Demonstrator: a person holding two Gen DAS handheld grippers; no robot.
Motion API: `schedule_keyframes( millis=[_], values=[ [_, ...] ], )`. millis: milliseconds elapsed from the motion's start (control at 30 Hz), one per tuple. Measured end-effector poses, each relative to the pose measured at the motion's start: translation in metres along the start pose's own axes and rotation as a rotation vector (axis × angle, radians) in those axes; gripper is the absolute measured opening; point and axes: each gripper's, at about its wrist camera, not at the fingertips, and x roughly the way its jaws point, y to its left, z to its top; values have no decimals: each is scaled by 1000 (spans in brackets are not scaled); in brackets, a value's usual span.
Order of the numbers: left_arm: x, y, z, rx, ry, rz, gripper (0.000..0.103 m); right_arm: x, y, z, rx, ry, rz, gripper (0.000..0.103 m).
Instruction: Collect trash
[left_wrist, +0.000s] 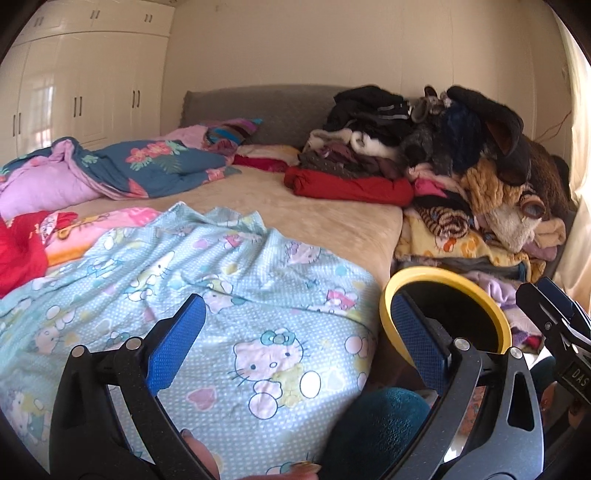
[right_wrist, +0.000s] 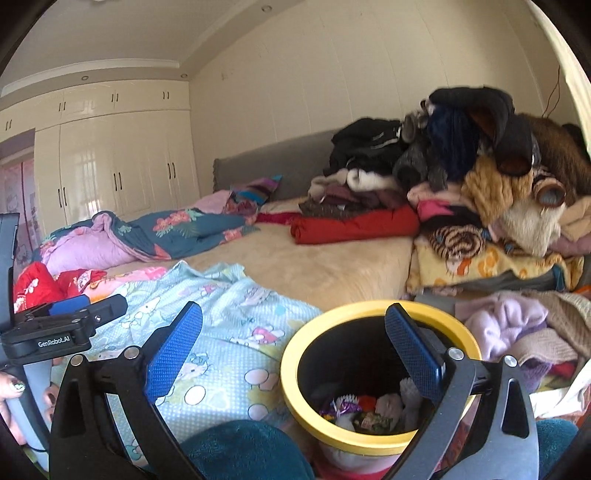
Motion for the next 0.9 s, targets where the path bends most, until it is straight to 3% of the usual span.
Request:
schedule_keyframes(
  millis=[267,900],
  values=[
    [-1,-4,-4,12,-5,-17,92,-3,-4,-4,7,-15,-45,97],
    [0,-4,-6,11,-8,-28,92,-4,4,-8,-9,-22,-49,97]
  ],
)
